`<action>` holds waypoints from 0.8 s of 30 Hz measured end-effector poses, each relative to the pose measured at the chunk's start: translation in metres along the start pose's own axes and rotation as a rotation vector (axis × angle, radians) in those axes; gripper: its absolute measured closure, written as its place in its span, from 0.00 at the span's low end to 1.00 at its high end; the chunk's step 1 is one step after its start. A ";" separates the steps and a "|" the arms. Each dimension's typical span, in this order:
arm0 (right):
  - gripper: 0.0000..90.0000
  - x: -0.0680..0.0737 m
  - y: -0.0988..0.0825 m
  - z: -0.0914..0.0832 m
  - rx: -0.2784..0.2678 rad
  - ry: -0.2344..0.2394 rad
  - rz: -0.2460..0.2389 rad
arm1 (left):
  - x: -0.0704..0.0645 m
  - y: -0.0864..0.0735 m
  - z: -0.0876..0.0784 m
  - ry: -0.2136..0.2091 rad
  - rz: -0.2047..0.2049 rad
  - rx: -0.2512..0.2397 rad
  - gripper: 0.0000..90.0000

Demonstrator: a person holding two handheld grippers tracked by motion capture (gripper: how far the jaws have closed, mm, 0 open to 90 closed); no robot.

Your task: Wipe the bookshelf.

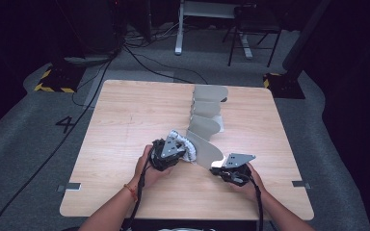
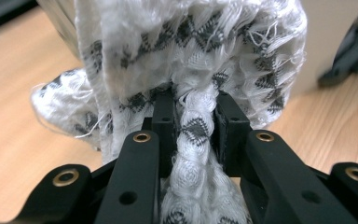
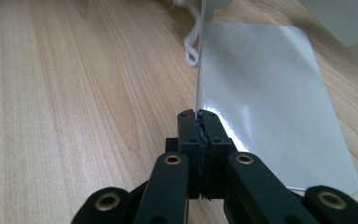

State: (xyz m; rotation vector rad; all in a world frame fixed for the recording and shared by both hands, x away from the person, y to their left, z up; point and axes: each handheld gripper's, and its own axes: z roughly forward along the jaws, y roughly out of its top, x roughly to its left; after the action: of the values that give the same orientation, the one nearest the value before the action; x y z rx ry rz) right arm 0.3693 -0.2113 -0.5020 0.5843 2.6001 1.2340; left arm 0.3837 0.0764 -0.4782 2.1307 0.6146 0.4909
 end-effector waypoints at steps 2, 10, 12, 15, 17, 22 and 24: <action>0.99 0.000 0.000 0.000 0.001 0.000 -0.001 | -0.007 -0.003 0.009 -0.019 0.005 0.024 0.82; 0.99 0.000 -0.001 -0.001 -0.002 -0.006 0.010 | -0.044 0.007 0.029 -0.132 0.029 0.041 0.82; 0.99 0.000 -0.001 -0.001 -0.002 -0.006 0.011 | -0.051 0.013 0.028 -0.148 0.056 0.028 0.82; 0.99 0.000 -0.001 0.000 -0.003 -0.008 0.012 | -0.059 0.025 0.022 -0.164 0.088 -0.004 0.82; 0.99 0.000 -0.001 -0.001 -0.004 -0.010 0.015 | -0.061 0.033 0.016 -0.168 0.094 -0.031 0.82; 0.99 -0.001 -0.002 -0.001 -0.009 -0.013 0.023 | -0.055 0.052 -0.003 -0.156 0.078 -0.120 0.82; 0.99 -0.001 -0.001 -0.001 -0.008 -0.014 0.024 | -0.051 0.057 -0.012 -0.135 0.076 -0.150 0.82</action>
State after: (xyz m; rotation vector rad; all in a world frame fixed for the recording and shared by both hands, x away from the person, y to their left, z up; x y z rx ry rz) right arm 0.3692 -0.2132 -0.5025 0.6218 2.5828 1.2424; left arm 0.3508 0.0245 -0.4316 2.0309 0.4099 0.4169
